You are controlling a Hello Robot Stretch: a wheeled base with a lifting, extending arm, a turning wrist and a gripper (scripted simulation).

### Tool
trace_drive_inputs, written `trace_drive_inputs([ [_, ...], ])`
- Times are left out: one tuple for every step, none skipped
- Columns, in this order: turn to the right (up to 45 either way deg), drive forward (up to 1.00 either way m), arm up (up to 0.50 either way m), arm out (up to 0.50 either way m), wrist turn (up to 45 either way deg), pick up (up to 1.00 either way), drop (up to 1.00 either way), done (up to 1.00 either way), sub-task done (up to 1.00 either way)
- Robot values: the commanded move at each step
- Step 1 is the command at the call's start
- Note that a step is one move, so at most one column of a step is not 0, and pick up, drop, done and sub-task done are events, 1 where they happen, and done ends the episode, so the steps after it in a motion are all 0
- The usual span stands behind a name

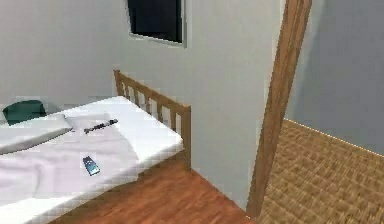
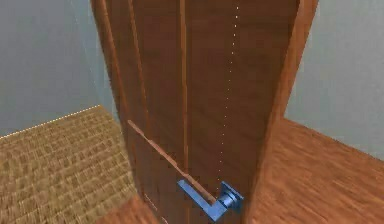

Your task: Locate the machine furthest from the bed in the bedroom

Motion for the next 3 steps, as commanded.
trace_drive_inputs([
  [39.0,0.0,0.0,0.0,0.0,0.0,0.0,0.0,0.0],
  [0.0,1.0,0.0,0.0,0.0,0.0,0.0,0.0,0.0],
  [6.0,0.0,0.0,0.0,0.0,0.0,0.0,0.0,0.0],
])
